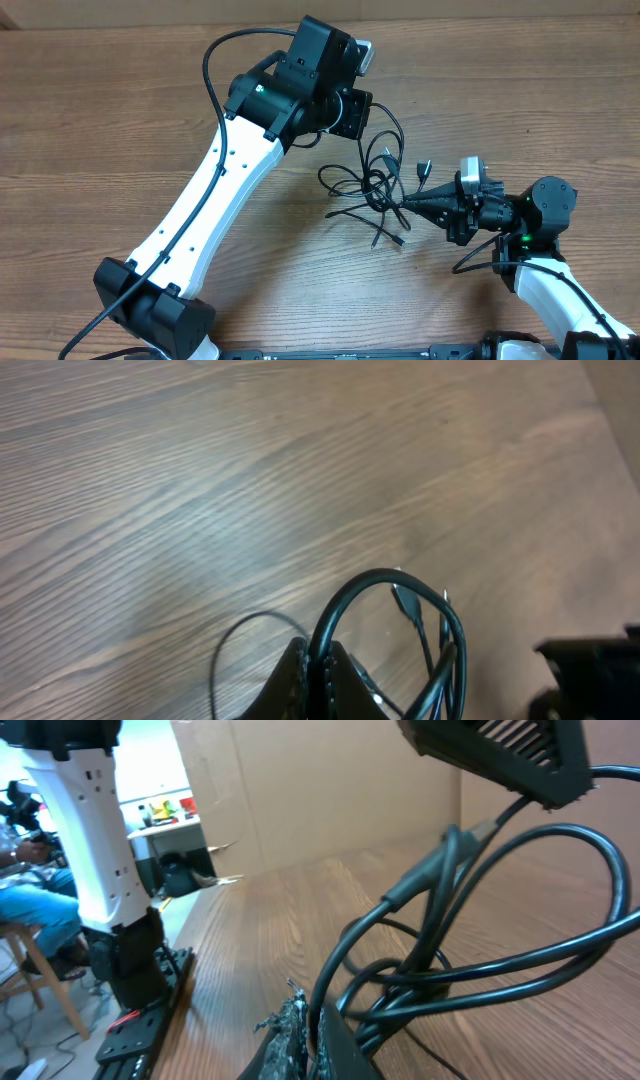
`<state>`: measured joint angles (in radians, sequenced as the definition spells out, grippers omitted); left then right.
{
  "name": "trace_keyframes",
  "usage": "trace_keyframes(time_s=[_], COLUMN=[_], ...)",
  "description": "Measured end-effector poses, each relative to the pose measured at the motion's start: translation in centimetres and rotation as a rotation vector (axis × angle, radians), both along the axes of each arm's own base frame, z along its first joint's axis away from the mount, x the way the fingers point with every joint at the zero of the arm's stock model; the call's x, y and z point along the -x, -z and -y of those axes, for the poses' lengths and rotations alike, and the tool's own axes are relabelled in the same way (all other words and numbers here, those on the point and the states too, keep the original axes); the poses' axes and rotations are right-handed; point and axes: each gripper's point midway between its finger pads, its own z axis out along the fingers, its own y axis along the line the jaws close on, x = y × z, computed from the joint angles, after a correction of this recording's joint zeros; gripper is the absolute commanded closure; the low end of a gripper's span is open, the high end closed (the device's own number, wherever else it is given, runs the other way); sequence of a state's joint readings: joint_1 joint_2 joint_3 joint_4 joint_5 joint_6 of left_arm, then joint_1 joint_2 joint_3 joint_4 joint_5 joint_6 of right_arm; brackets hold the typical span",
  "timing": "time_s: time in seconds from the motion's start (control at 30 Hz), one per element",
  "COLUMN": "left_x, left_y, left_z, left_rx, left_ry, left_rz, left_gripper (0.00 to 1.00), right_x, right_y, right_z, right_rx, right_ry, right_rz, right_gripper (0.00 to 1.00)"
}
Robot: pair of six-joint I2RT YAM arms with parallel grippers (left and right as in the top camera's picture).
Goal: Untangle cables
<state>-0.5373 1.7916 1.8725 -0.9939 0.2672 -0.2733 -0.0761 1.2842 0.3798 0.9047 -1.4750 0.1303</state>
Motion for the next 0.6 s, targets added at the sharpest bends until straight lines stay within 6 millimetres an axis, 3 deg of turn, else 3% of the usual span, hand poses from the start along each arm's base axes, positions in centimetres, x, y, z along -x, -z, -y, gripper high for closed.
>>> trace_keyframes(time_s=[0.37,0.6], left_x=[-1.9,-1.2], left_y=[0.5,0.4], left_z=[-3.0,-2.7], left_rx=[-0.054,-0.011], left_ry=[-0.159,-0.077], left_rz=[0.000,-0.032], left_gripper=[0.96,0.96], right_x=[0.7,0.0], right_y=[0.0,0.3], right_z=[-0.1,0.0], right_rx=[0.002,-0.003], right_ry=[-0.039,-0.002], right_rz=[0.000,-0.035], right_gripper=[0.96,0.96])
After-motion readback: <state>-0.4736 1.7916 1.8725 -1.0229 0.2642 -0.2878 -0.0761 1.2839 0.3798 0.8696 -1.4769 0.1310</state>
